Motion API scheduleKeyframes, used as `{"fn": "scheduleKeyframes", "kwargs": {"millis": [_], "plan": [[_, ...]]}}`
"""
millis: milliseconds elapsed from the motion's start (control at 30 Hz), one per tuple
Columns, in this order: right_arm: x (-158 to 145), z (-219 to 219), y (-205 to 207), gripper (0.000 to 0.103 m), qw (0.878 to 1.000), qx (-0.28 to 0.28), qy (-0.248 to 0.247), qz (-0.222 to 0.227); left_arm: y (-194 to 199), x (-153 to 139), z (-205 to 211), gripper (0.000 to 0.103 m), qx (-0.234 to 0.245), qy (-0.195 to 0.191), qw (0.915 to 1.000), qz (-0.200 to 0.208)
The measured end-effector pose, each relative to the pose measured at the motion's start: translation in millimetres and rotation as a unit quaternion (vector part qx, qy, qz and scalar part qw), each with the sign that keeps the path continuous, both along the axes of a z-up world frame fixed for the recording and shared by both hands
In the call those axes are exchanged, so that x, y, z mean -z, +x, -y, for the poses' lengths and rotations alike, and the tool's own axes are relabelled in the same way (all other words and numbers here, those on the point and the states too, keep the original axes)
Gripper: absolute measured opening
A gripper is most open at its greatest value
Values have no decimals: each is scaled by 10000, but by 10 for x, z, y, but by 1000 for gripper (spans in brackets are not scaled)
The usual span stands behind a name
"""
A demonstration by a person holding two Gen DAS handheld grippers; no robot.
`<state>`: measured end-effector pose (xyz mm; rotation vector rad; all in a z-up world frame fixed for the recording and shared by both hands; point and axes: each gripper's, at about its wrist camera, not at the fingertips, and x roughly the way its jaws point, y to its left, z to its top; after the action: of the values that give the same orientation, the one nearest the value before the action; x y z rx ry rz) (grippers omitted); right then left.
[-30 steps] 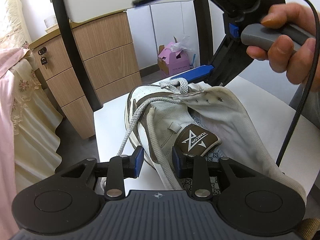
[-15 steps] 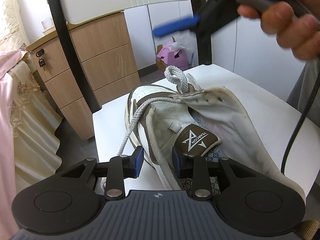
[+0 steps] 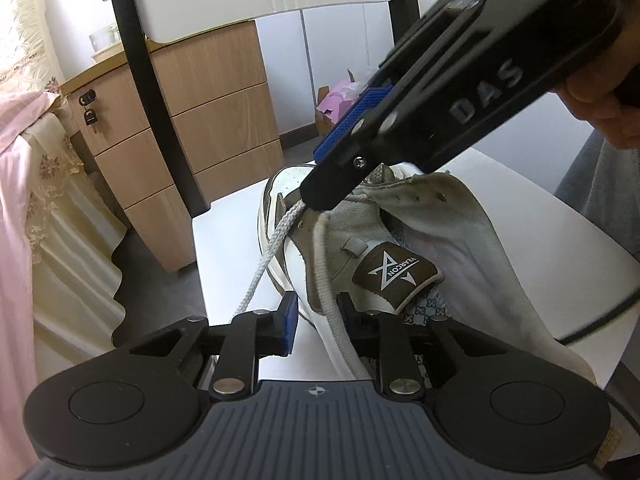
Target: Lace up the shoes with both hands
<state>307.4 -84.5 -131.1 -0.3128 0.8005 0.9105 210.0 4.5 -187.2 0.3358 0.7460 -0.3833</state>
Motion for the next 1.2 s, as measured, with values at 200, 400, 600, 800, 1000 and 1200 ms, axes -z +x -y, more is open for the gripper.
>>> {"fn": "scheduleKeyframes", "kwargs": {"millis": [200, 400, 600, 800, 1000, 1200], "plan": [[165, -80, -118, 25, 9947, -310, -854, 484, -2, 3, 22, 24, 31, 13, 10000, -4], [319, -191, -148, 14, 9893, -345, -1118, 870, 8, 13, 54, 24, 53, 63, 10000, 7], [350, -179, -129, 3, 9942, 56, -800, 721, 15, 24, 99, 24, 0, 89, 9999, 50], [237, -2, -68, 2, 9960, 822, 20, 345, 18, 35, 159, 24, -54, 210, 9997, 57], [77, -53, -145, 2, 9950, 745, 398, 526, 48, 44, 46, 24, -50, 243, 9997, 69], [-405, -221, -277, 2, 9877, 583, 1187, 835, 103, 38, -81, 24, -99, 308, 9995, 49]]}}
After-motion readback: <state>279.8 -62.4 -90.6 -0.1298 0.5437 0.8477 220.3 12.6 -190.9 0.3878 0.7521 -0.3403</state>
